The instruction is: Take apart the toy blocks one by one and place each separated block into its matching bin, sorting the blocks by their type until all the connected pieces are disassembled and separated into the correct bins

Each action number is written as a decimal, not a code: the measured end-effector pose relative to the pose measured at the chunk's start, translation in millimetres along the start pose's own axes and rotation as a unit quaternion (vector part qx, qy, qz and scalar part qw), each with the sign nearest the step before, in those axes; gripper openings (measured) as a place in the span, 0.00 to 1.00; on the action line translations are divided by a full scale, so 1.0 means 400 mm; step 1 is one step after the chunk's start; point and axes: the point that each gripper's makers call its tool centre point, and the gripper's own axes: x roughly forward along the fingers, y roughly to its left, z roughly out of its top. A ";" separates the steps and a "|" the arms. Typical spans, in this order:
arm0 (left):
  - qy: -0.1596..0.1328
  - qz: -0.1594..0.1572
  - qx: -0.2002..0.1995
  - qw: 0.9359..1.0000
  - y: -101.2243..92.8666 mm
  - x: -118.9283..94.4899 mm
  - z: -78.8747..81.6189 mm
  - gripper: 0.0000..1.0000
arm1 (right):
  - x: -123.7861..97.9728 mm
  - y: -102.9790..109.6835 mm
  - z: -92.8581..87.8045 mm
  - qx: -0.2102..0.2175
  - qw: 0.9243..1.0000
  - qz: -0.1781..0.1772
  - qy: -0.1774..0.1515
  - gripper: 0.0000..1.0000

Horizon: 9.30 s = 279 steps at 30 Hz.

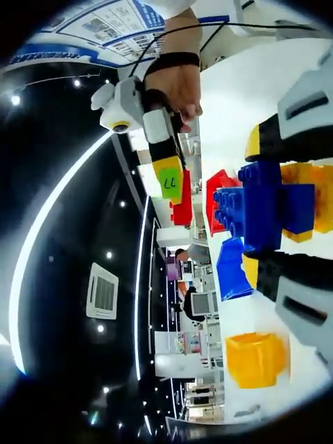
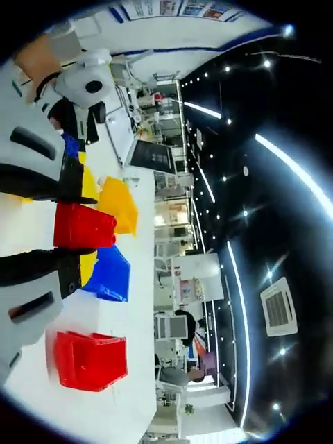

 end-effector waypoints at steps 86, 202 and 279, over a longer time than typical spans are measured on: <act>0.002 -0.006 0.004 1.000 -0.007 0.002 0.001 0.52 | 0.006 -0.362 0.044 -0.079 0.992 -0.098 -0.019 0.48; 0.005 -0.154 0.029 0.988 -0.135 -0.037 -0.003 0.54 | 0.244 -0.131 0.006 0.065 0.996 0.041 0.046 0.25; 0.012 -0.152 0.024 0.988 -0.131 -0.041 -0.010 0.55 | -0.048 0.047 0.003 -0.078 0.976 0.196 -0.047 0.52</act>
